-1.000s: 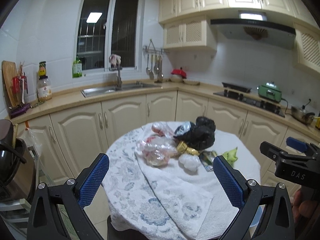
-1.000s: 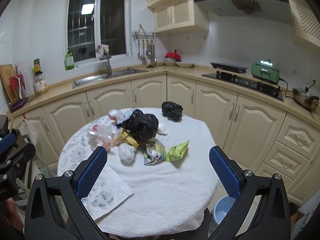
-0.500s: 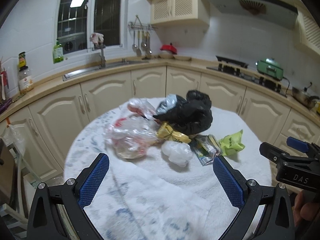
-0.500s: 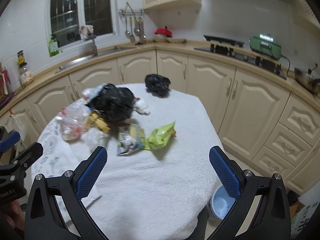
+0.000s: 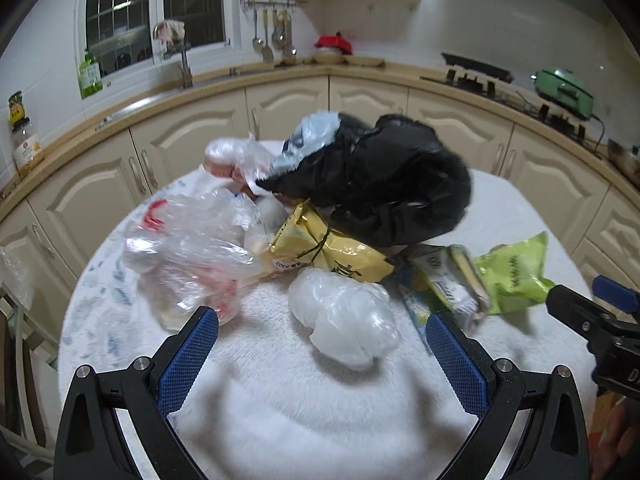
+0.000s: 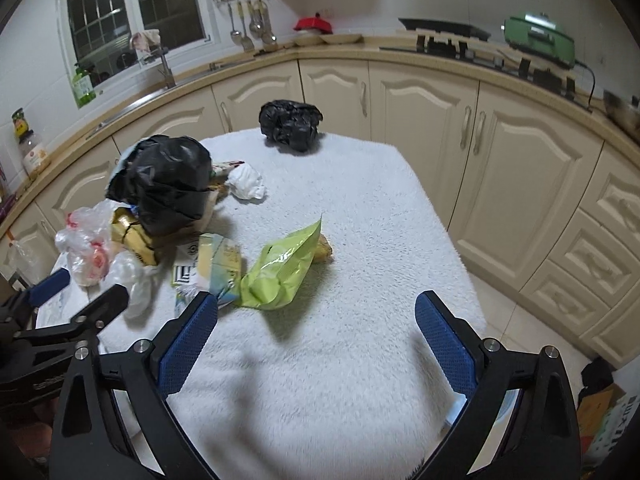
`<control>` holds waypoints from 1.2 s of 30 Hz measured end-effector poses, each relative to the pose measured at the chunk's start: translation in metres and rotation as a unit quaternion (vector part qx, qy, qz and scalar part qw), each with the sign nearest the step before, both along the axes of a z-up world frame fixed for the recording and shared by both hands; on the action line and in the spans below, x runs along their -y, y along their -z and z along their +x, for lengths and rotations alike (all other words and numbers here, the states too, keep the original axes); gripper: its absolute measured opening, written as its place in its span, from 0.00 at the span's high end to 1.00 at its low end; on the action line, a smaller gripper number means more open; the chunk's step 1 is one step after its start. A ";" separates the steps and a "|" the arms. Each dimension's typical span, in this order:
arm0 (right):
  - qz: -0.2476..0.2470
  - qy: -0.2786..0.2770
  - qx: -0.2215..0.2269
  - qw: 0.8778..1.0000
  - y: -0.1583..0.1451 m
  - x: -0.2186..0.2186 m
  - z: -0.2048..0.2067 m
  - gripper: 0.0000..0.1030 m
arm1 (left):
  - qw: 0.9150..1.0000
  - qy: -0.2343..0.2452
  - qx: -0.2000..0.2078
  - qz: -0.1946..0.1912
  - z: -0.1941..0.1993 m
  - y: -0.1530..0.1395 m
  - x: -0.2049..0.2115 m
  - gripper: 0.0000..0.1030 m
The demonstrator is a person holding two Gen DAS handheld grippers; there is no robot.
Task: Collect trash
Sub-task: 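Grasp the clear plastic bag with the left tool while the right tool grasps the green chip bag, then carry both held bags over the blue trash bin on the floor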
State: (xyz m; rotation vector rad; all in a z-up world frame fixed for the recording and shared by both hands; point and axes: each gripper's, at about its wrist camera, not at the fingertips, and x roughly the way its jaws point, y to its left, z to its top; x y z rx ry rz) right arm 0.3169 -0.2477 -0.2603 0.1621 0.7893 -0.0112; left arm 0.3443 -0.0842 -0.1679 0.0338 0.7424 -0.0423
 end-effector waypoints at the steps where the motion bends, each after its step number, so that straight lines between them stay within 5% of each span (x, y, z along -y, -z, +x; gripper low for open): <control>1: 0.003 0.000 -0.001 1.000 0.002 0.001 0.003 0.05 | 1.000 -0.002 -0.004 -0.001 0.006 0.003 0.000 0.01; 5: 0.005 0.006 -0.012 1.000 0.009 0.001 0.021 0.12 | 1.000 0.004 -0.017 -0.003 0.024 0.013 -0.003 0.04; 7: 0.004 0.002 -0.024 1.000 0.014 -0.002 0.031 0.19 | 0.999 0.008 -0.031 -0.013 0.033 0.019 -0.006 0.14; 11: 0.008 -0.015 -0.048 0.999 0.025 -0.012 0.050 0.41 | 0.997 0.021 -0.060 -0.039 0.047 0.028 -0.012 0.51; 16: 0.012 -0.035 -0.046 0.998 0.024 -0.022 0.047 0.71 | 0.996 0.039 -0.062 -0.055 0.047 0.030 -0.016 0.55; 36: 0.074 -0.038 -0.003 0.997 0.007 -0.001 -0.032 0.79 | 0.995 0.066 -0.017 -0.075 -0.051 0.001 -0.046 0.57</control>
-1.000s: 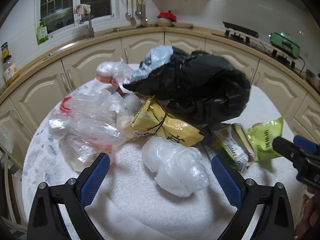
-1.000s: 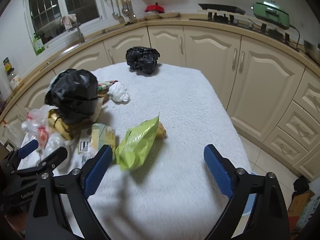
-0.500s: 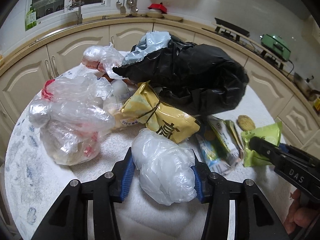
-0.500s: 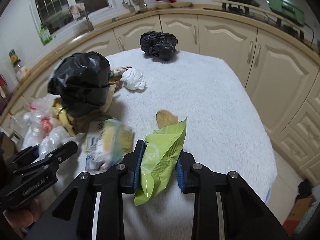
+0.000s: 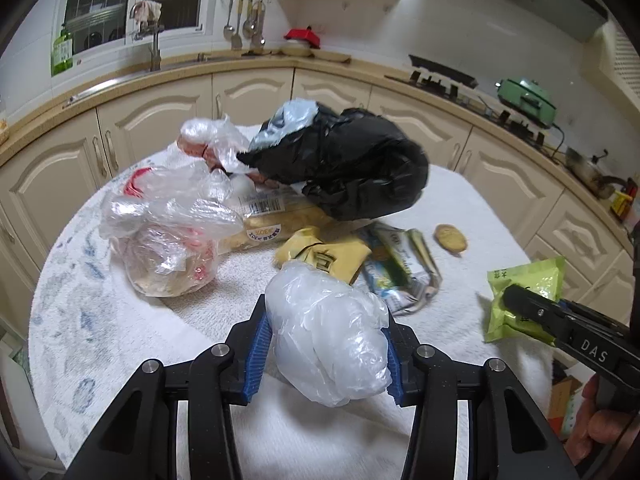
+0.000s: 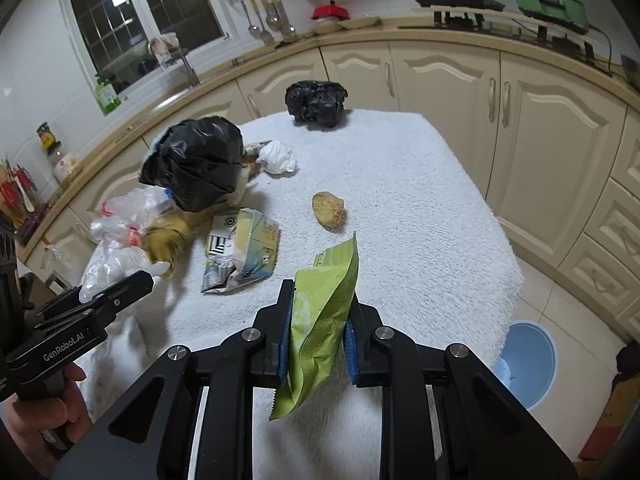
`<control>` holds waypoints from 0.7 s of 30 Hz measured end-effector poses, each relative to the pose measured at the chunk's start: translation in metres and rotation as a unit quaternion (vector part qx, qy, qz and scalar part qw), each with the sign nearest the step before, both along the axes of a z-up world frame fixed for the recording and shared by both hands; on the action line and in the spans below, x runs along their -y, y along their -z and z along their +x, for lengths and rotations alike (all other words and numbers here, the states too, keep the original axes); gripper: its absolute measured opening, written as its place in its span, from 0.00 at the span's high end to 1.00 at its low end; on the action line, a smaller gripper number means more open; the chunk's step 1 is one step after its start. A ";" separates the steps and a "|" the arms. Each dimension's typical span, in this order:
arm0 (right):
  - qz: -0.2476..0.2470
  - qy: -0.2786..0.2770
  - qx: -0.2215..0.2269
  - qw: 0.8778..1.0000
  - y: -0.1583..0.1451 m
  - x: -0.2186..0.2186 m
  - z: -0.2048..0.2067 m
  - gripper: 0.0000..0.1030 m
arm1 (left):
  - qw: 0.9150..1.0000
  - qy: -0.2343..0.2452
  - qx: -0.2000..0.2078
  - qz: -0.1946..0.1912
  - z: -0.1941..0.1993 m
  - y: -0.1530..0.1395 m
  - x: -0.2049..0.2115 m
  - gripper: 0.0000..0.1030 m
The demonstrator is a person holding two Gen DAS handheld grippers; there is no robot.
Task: Collect trash
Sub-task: 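Carry both held bags over the blue trash bin on the floor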
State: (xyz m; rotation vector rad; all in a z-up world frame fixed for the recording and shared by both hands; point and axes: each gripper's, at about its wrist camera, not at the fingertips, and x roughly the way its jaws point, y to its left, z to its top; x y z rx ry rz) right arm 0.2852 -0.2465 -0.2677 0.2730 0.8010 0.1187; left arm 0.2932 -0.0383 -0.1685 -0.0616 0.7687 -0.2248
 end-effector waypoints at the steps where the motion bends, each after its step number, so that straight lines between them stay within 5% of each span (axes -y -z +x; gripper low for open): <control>1: 0.001 -0.001 0.001 1.000 -0.001 0.000 -0.002 0.79 | 1.000 0.000 0.004 0.001 -0.007 -0.002 -0.001 0.57; 10: 0.012 -0.013 -0.001 1.000 0.006 0.001 -0.013 0.80 | 1.000 0.010 0.013 0.007 -0.047 -0.012 0.009 0.58; 21: 0.038 0.014 0.057 0.998 -0.032 0.045 -0.043 0.80 | 0.997 0.060 0.054 0.007 -0.063 -0.052 0.062 0.57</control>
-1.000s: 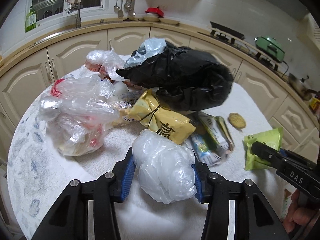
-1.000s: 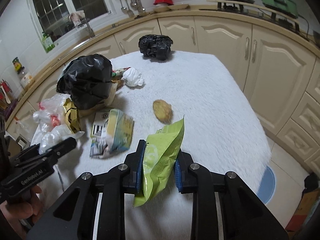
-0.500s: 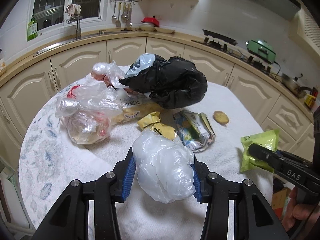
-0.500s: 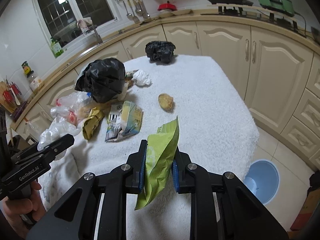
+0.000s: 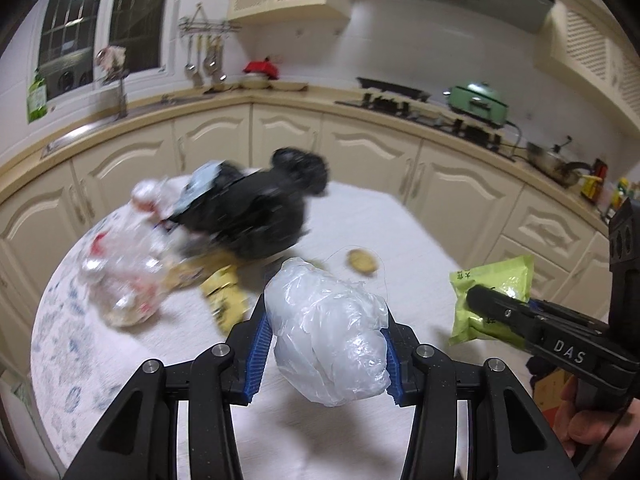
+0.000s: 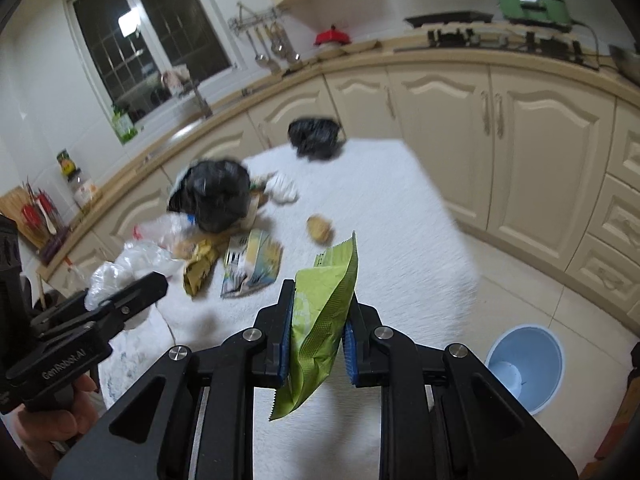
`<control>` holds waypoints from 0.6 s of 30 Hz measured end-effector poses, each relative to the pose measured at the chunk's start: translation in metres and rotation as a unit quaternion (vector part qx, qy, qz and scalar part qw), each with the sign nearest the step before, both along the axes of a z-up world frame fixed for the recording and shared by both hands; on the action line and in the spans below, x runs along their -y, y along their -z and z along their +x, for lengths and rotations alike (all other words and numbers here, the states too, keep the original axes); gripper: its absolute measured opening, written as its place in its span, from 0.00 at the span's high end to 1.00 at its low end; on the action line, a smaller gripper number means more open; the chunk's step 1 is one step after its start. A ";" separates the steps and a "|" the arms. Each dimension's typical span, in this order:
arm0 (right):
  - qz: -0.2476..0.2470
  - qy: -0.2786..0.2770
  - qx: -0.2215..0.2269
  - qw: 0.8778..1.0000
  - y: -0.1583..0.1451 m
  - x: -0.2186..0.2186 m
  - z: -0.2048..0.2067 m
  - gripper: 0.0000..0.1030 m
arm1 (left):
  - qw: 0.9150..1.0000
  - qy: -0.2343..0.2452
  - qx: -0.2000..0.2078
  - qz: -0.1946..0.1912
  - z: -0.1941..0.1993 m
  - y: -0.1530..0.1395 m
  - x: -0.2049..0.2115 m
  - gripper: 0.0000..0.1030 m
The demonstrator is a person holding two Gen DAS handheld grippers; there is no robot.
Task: Collect trash
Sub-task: 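Carry both held bags over the blue trash bin on the floor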
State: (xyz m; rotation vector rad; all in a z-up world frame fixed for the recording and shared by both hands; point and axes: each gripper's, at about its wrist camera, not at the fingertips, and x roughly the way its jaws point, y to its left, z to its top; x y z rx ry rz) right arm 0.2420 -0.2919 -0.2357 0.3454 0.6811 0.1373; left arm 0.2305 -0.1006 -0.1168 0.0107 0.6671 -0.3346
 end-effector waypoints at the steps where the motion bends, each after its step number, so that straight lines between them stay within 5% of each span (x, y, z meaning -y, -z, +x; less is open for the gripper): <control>1: 0.003 0.007 0.009 1.000 -0.006 0.009 -0.005 0.80 | 1.000 0.007 0.003 -0.001 0.001 -0.003 0.005 0.57; 11: -0.012 0.115 0.059 0.992 -0.045 0.106 -0.058 0.80 | 0.995 0.090 0.040 -0.019 0.004 -0.021 0.090 0.57; 18: -0.021 0.206 0.029 0.978 -0.026 0.187 -0.084 0.80 | 0.986 0.160 0.030 -0.021 0.032 0.005 0.161 0.57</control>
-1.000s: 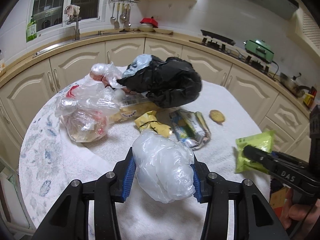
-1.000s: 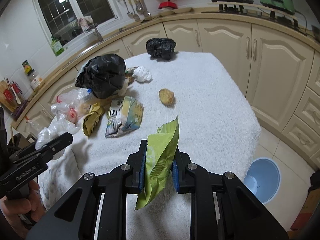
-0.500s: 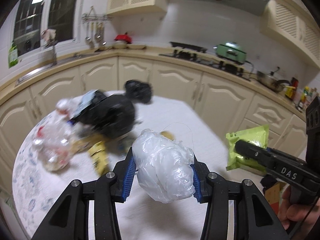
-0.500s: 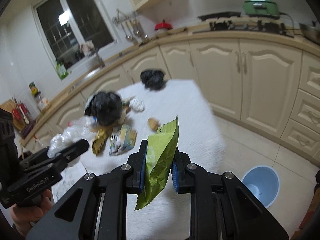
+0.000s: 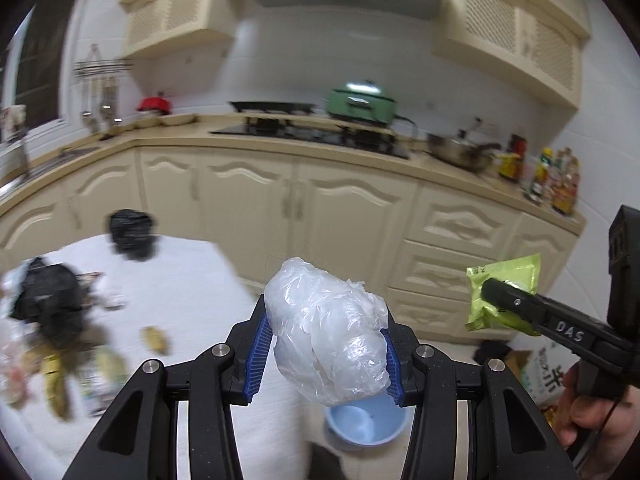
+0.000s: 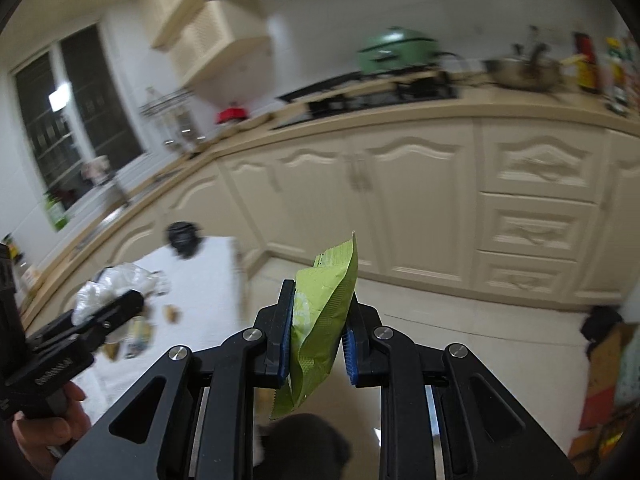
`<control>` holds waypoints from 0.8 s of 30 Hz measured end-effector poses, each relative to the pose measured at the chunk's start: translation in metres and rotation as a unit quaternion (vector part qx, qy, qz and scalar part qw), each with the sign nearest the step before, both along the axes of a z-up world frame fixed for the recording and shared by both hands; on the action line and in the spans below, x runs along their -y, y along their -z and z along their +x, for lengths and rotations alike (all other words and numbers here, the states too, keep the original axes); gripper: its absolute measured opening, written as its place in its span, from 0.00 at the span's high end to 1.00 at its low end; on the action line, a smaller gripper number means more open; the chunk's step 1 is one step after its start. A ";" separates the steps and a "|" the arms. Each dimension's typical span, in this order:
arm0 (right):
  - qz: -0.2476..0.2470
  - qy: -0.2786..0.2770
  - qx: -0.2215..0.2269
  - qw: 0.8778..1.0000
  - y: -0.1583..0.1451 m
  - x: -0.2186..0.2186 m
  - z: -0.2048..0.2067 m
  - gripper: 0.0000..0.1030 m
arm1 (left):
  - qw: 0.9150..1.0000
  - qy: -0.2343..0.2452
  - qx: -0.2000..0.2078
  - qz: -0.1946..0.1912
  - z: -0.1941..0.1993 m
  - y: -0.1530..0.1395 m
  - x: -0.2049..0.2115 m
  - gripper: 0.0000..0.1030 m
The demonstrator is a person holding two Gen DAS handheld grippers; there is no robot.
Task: Collect trash
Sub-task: 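Carry both held bags over the blue trash bin on the floor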
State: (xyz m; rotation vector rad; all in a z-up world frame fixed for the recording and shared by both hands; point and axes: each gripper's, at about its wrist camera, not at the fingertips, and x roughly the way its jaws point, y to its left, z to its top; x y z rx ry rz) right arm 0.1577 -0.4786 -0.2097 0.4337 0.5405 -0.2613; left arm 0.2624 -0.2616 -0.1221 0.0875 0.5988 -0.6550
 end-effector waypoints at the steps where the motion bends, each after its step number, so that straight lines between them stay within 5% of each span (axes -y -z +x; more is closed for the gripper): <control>1: 0.001 0.009 -0.006 1.000 0.005 0.009 -0.003 0.80 | 1.000 0.010 -0.004 0.001 0.007 0.006 0.011 0.57; 11: 0.050 0.074 -0.084 0.992 0.093 0.096 -0.005 0.80 | 0.992 0.076 -0.093 0.039 0.097 0.091 0.131 0.57; 24: 0.122 0.074 -0.163 0.976 0.198 0.143 0.043 0.80 | 0.971 0.082 -0.200 0.106 0.225 0.193 0.261 0.57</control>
